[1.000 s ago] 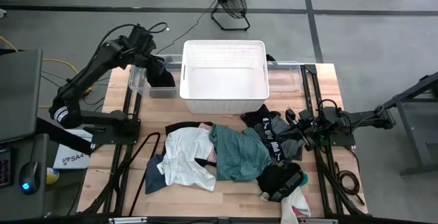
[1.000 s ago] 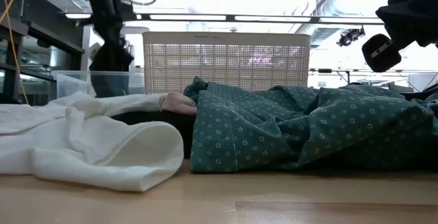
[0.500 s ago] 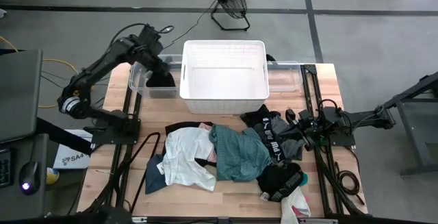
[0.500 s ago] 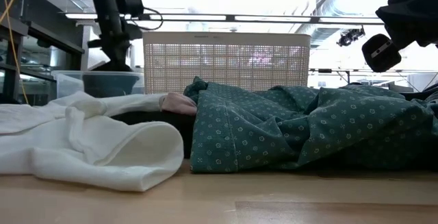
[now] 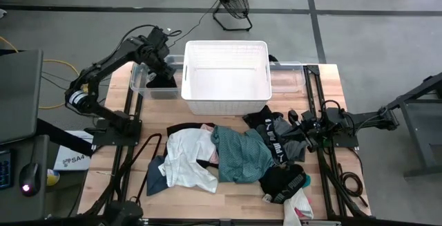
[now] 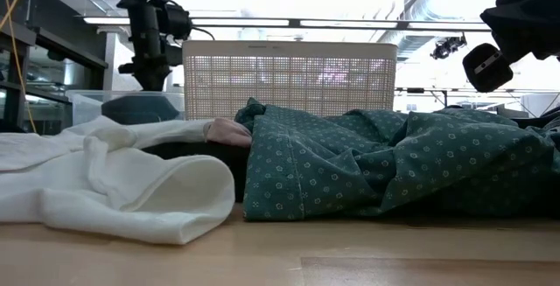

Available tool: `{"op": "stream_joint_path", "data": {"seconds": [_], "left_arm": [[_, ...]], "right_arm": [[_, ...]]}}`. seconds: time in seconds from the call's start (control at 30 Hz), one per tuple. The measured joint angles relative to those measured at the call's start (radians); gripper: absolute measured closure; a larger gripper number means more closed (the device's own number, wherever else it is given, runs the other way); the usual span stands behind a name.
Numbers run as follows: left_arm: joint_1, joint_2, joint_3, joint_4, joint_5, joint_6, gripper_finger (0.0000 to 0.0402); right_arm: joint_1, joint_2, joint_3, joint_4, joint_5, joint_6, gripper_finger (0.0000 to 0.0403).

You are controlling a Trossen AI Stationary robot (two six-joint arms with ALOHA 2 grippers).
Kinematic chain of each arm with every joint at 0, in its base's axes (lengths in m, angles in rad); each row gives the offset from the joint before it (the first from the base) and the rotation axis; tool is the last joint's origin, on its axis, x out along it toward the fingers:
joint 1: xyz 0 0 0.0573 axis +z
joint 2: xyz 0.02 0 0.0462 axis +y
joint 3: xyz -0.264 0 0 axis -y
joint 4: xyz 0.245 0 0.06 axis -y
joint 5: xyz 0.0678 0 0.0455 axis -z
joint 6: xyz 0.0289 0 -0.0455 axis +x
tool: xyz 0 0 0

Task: Pick & Place Cloths
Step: Put the top left black boxers into the left transparent bin, then put the gray boxers into the transparent bin

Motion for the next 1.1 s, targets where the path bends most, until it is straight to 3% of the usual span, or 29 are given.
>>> {"op": "stream_joint_path", "data": {"seconds": [0.23, 0.53, 0.7, 0.97, 1.1], "left_arm": [[0.000, 0.000, 0.000, -0.030, 0.036, 0.045, 0.0376], [0.000, 0.000, 0.000, -0.041, 0.037, 0.072, 0.0253], [0.000, 0.000, 0.026, -0.046, 0.047, 0.028, 0.0206], [0.000, -0.002, 0.118, -0.137, 0.056, -0.093, 0.0191], [-0.002, -0.030, 0.138, -0.175, 0.161, -0.146, 0.0191]], "right_arm": [[0.000, 0.000, 0.000, 0.000, 0.000, 0.000, 0.0398], [0.000, 0.000, 0.000, 0.000, 0.000, 0.000, 0.0398], [0.000, 0.000, 0.000, 0.000, 0.000, 0.000, 0.0398], [0.000, 0.000, 0.000, 0.000, 0.000, 0.000, 0.0398], [0.000, 0.000, 0.000, 0.000, 0.000, 0.000, 0.0398]]}}
